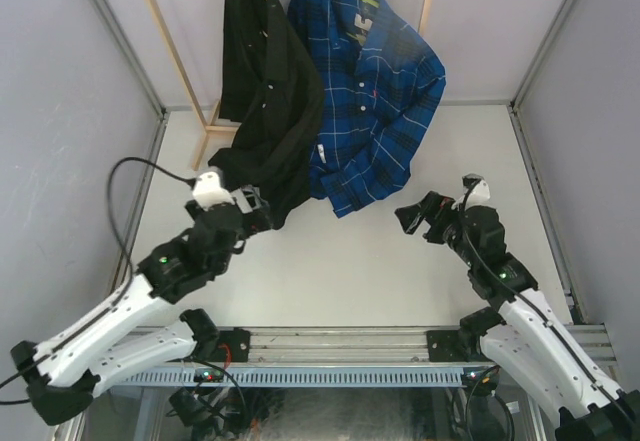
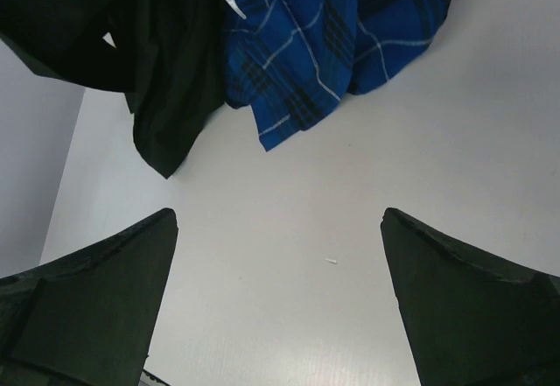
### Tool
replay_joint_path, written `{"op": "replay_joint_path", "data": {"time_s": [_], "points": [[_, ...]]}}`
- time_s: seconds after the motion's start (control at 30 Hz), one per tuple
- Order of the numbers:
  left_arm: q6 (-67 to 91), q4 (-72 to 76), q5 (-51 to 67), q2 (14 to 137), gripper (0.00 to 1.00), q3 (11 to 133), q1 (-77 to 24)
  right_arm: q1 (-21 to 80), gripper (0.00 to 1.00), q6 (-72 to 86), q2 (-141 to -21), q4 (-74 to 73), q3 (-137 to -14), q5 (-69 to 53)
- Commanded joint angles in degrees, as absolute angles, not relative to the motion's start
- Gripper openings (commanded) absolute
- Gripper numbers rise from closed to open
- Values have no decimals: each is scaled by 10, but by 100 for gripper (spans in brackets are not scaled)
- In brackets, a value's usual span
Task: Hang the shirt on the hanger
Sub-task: Adjust the shirt at the center of the board, then reset both arms
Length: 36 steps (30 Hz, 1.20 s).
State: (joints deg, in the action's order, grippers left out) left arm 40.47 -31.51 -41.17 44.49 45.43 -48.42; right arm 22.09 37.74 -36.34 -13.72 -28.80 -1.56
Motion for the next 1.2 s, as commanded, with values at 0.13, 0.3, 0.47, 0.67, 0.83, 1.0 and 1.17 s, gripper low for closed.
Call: {"op": "replay_joint_path", "data": {"time_s": [0.13, 0.3, 0.47, 0.67, 0.83, 1.0, 1.17], "points": [[278, -458, -492, 333, 100, 576, -469, 217, 100, 284, -305, -147, -382, 12], [207, -444, -525, 256, 100, 561, -469, 217, 100, 274, -244, -186, -408, 54], [189, -460, -501, 214, 100, 543, -469, 217, 100, 308, -169, -202, -394, 85], [203, -483, -566, 182, 100, 506, -469, 217, 100, 264, -133, -231, -364, 64], [250, -511, -625, 174, 100, 513, -469, 217, 100, 249, -128, -256, -348, 70], [256, -489, -618, 153, 100, 490, -469, 217, 100, 222, -98, -245, -336, 62], [253, -477, -620, 143, 100, 479, -469, 217, 100, 203, -85, -247, -332, 64]]}}
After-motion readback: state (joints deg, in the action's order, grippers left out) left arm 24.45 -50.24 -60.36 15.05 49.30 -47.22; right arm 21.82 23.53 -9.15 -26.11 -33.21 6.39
